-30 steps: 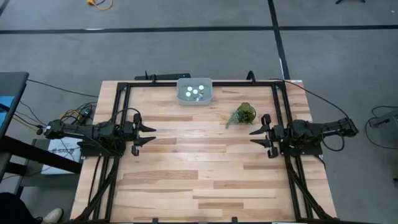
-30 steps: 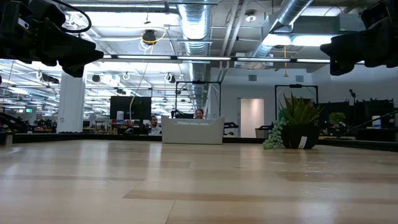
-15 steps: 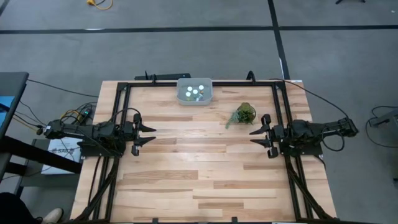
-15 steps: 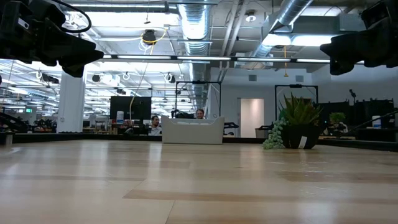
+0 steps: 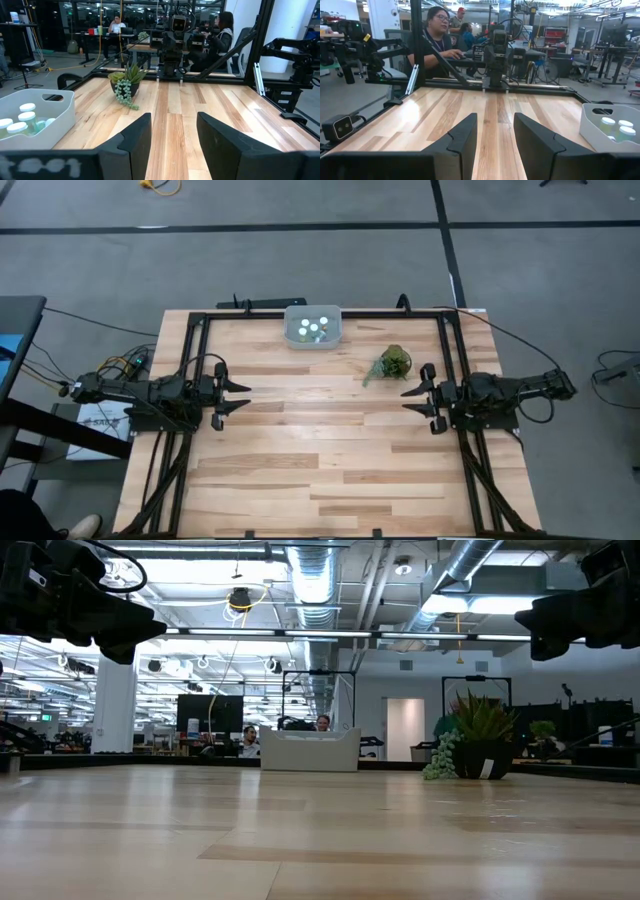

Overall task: Pick and place pill bottles into a basket
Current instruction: Return to Home Position

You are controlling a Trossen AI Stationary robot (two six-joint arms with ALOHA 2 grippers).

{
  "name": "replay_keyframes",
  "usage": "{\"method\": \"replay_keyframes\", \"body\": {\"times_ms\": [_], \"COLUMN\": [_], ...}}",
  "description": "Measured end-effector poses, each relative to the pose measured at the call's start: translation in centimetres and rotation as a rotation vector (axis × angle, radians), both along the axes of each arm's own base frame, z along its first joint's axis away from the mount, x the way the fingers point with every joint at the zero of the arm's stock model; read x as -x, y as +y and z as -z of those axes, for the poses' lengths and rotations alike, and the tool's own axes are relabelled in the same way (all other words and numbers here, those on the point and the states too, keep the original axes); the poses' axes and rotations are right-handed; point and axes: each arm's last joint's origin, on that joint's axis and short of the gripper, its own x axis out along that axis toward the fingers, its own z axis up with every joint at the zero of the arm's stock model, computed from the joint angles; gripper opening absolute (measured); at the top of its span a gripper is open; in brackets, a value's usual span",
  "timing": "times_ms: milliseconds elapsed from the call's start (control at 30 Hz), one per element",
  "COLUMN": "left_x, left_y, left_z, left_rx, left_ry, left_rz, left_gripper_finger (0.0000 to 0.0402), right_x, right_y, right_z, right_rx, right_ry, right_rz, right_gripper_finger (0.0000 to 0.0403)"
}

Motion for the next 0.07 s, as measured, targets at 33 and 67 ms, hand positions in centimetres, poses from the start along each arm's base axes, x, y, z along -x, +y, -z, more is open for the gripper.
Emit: {"method": "replay_keyframes", "body": {"times_ms": [33, 67], "left_x": [0.00, 0.00], "left_y": [0.00, 0.00], "left_z": [0.01, 0.00], "left_rx": [0.000, 0.000], "left_ry": [0.000, 0.000], "left_rz": [0.000, 0.000], "left_gripper_finger": [0.0146, 0.0146], "right_x": [0.00, 0.00], "right_y": [0.00, 0.00], "right_z": [0.00, 0.00], "right_rx": [0.000, 0.000], "right_ry": [0.000, 0.000], "right_rz": [0.000, 0.000], "right_gripper_finger": [0.0123, 0.0123]}}
